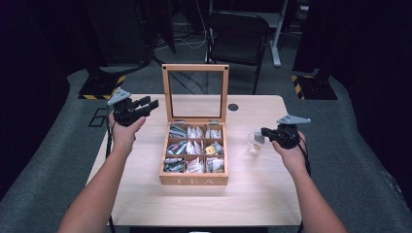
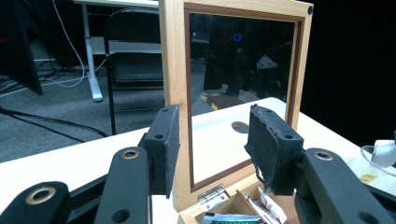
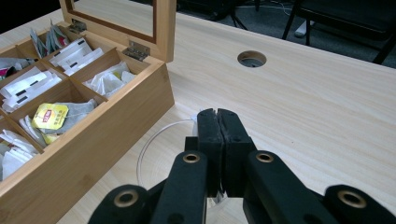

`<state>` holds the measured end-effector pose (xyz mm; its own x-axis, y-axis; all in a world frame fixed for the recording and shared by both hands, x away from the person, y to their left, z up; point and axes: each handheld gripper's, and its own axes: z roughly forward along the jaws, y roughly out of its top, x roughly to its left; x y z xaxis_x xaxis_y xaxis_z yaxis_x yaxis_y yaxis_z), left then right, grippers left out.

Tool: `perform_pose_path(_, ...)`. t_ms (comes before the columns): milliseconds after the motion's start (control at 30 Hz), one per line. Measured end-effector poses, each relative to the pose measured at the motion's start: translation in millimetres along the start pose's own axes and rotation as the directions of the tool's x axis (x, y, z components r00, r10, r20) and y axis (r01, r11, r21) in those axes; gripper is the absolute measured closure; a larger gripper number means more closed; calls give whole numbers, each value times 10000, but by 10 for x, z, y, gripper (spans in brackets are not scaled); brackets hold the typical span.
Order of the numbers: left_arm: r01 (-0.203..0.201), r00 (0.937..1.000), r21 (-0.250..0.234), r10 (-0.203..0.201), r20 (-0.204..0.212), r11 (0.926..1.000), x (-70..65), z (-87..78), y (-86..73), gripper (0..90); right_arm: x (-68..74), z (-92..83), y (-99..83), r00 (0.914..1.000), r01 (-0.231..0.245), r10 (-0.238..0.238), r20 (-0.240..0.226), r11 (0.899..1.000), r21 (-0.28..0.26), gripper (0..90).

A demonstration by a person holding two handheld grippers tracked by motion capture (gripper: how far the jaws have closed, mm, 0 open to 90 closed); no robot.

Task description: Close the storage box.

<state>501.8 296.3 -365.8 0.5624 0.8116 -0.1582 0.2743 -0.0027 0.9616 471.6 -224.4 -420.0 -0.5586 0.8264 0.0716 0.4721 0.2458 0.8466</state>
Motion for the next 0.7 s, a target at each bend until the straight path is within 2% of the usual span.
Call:
perform_pose_path(400,-2,10000,-5,2,-37,10000,10,0,-14,540,20,48,-27,9998,188,-189,34,9994,288,870)
perform_pose_path(700,15,10000,30,-15,-41,10000,24,-12,-13,540,19,50,-38,10000,53,-55,63,9995,309,812)
